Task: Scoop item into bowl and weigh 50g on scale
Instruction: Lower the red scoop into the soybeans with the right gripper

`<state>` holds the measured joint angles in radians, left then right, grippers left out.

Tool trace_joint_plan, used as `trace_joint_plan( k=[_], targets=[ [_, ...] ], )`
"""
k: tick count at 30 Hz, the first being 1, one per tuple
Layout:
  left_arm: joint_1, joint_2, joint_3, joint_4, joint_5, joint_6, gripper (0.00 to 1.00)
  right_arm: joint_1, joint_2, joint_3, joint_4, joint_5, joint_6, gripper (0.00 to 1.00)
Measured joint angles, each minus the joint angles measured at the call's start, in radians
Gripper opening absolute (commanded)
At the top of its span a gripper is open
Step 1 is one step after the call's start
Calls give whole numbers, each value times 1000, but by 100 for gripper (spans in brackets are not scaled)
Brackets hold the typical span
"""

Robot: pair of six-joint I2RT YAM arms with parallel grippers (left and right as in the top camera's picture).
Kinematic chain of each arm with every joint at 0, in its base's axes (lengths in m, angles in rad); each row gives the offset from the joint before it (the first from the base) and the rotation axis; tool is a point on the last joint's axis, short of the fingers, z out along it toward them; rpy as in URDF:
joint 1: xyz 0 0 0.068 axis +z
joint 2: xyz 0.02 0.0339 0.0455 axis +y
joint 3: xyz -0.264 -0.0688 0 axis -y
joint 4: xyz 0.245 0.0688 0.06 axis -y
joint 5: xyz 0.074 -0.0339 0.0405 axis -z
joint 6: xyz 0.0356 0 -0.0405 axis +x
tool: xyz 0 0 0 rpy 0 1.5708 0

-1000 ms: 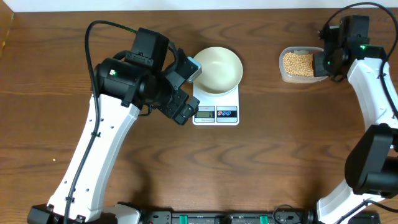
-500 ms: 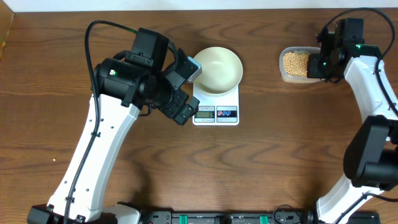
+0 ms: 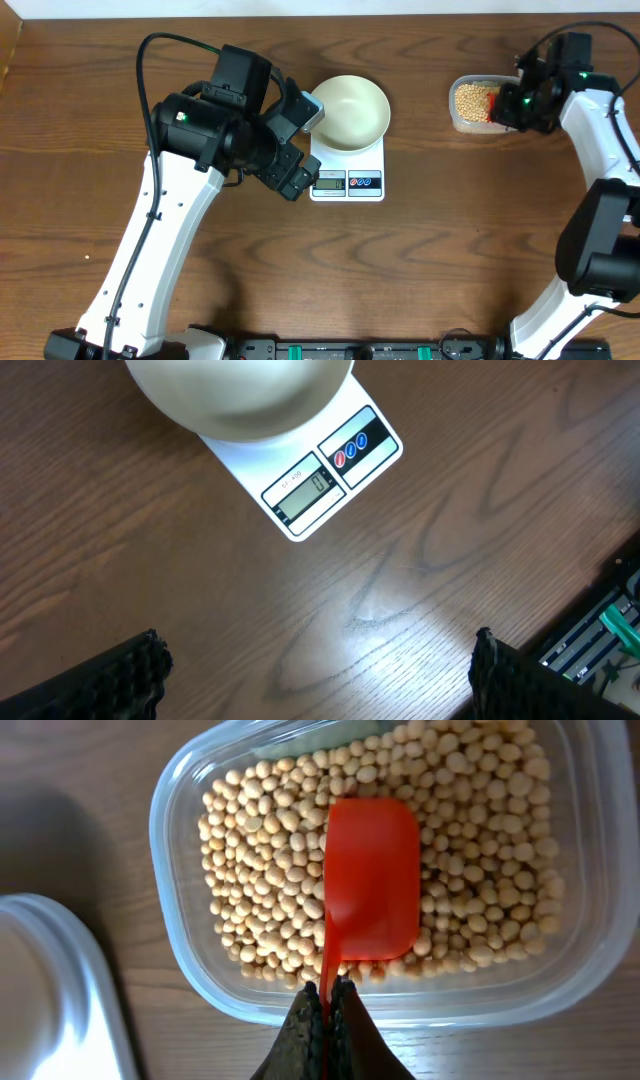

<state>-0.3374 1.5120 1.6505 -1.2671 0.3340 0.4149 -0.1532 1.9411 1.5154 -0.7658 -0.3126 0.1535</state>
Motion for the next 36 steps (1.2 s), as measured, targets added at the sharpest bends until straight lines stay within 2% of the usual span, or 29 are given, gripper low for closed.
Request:
trace_joint_plan(
  k=[10, 24, 36],
  targets=[
    [0, 0, 0, 0, 0, 0, 98, -77, 22, 0, 12, -142, 97, 1],
    [0, 0, 0, 0, 0, 0, 98, -113, 64, 4, 27, -282, 121, 1],
    [0, 0, 0, 0, 0, 0, 98, -217, 98, 3, 29, -426, 128, 1]
  ],
)
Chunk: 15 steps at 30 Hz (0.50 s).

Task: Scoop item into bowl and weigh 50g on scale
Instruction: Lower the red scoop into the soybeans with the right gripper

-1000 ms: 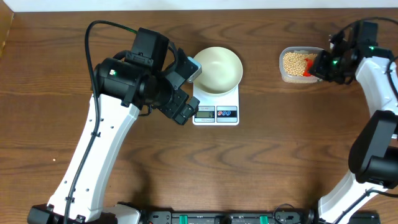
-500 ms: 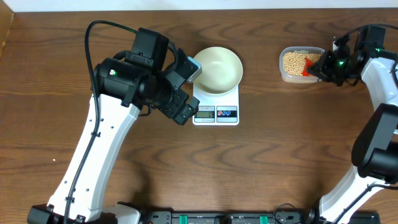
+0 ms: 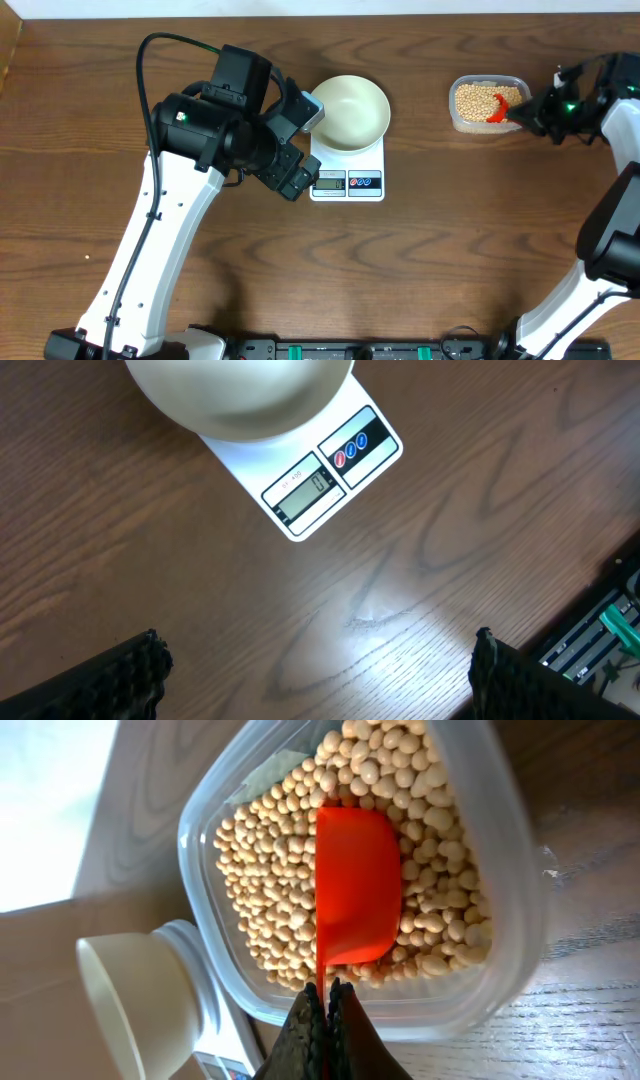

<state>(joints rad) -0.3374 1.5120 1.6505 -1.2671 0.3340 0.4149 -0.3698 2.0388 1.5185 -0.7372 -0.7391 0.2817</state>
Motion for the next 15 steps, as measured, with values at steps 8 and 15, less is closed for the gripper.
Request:
trace_joint_plan(
  k=[8, 15],
  targets=[
    [0, 0, 0, 0, 0, 0, 98, -33, 0, -1, 6, -77, 0, 1],
    [0, 0, 0, 0, 0, 0, 98, -52, 0, -1, 10, -126, 0, 1]
  ],
)
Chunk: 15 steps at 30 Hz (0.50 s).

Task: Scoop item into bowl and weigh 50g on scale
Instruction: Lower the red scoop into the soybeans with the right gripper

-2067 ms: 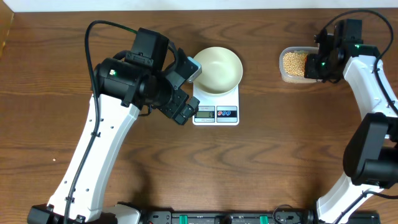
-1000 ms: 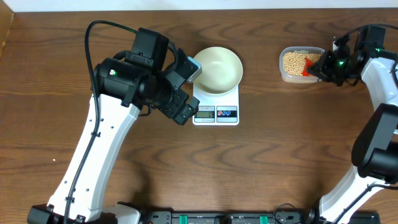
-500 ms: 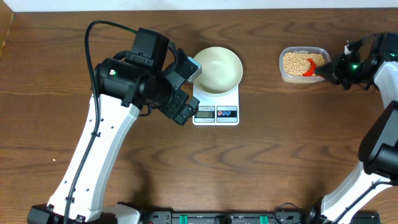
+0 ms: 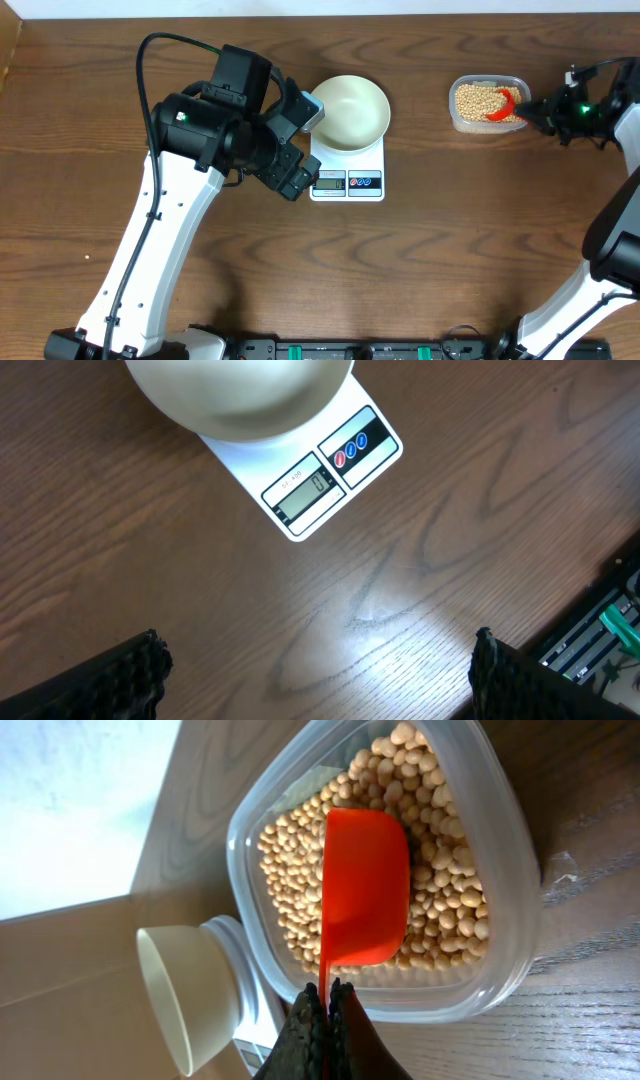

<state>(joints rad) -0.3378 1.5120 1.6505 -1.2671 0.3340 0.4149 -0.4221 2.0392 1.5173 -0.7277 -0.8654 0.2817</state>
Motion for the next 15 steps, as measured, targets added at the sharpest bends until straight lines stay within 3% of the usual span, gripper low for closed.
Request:
trace_joint_plan(
  k=[15],
  targets=[
    [0, 0, 0, 0, 0, 0, 98, -60, 0, 0, 0, -122, -8, 1]
  ],
)
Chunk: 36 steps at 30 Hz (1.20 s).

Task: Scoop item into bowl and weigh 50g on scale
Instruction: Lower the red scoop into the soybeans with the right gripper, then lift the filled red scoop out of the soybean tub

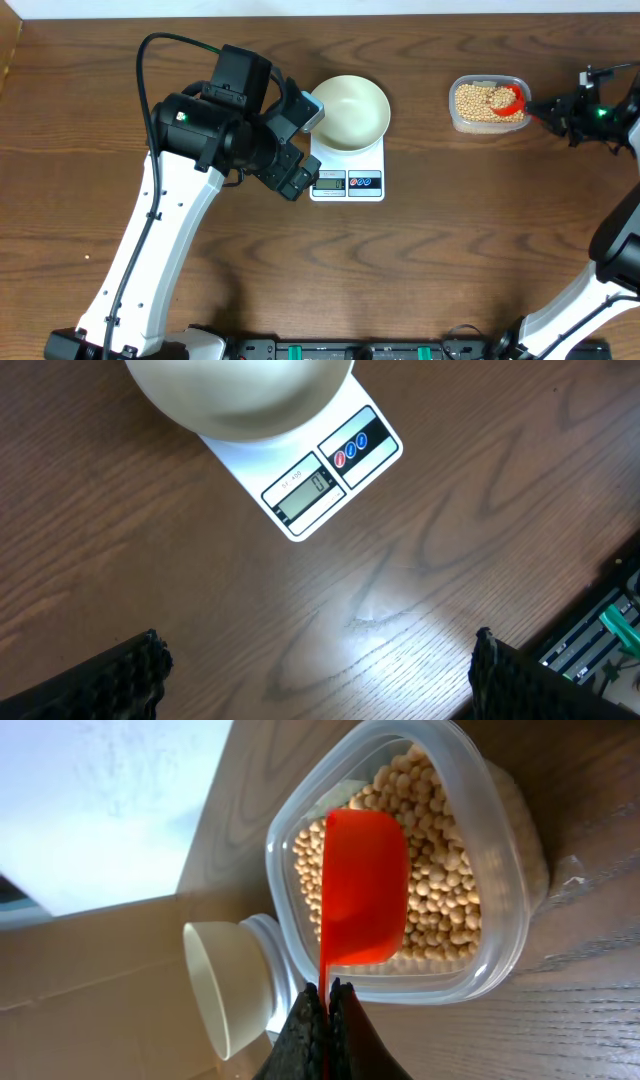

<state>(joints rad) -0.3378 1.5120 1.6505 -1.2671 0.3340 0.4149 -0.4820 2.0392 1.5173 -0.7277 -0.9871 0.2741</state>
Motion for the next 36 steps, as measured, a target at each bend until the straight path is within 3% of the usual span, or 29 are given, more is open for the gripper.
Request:
trace_joint_plan(
  k=[24, 36],
  targets=[
    [0, 0, 0, 0, 0, 0, 98, -82, 0, 0, 28, -336, -117, 1],
    [0, 0, 0, 0, 0, 0, 98, -120, 0, 0, 64, -504, -66, 1]
  ],
)
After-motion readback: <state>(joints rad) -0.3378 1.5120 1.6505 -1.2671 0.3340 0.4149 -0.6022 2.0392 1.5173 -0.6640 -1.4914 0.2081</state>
